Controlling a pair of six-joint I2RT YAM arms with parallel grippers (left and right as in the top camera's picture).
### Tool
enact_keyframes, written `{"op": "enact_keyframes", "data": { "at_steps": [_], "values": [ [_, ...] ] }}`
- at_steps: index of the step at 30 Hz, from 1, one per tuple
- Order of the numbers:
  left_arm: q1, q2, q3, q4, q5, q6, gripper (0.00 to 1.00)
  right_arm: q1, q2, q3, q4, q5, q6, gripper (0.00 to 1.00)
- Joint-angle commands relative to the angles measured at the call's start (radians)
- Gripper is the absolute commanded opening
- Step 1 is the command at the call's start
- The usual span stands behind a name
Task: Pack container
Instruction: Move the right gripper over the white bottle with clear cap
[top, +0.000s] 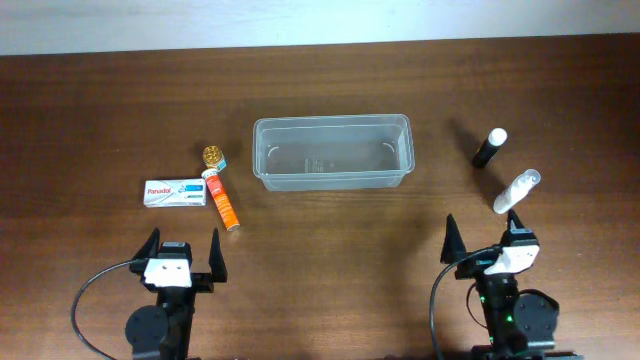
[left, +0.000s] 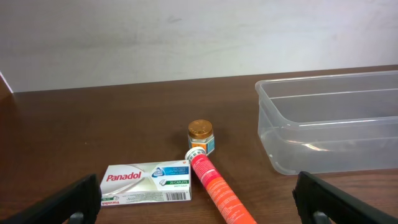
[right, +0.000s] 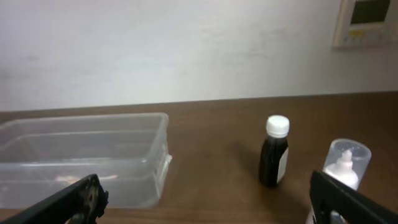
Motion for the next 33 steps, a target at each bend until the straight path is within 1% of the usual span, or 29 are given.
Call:
{"op": "enact_keyframes", "data": {
  "at_steps": [1, 5, 14, 22, 28, 33],
  "values": [
    [0.004, -0.006, -0.006, -0.001, 0.002, 0.016, 1.0, 0.005, 0.034, 0.104, -0.034, -0.013, 0.031, 0.99],
    [0.004, -0.006, -0.006, -0.001, 0.002, 0.016, 1.0, 0.005, 0.126, 0.187, -0.092, -0.013, 0.027, 0.98],
    [0.004, -0.006, -0.006, -0.001, 0.003, 0.016, 1.0, 0.005, 0.437, 0.404, -0.13, -0.014, 0.027, 0.98],
    [0.004, -0.006, -0.006, -0.001, 0.002, 0.016, 1.0, 0.005, 0.677, 0.657, -0.313, -0.013, 0.027, 0.98],
    [0.004, -0.006, -0.006, -0.001, 0.003, 0.016, 1.0, 0.005, 0.798, 0.821, -0.435, -0.013, 0.024, 0.99],
    [0.004, -0.006, -0.006, -0.001, 0.002, 0.016, 1.0, 0.005, 0.863, 0.92, -0.52, -0.013, 0.023, 0.98]
  ]
}}
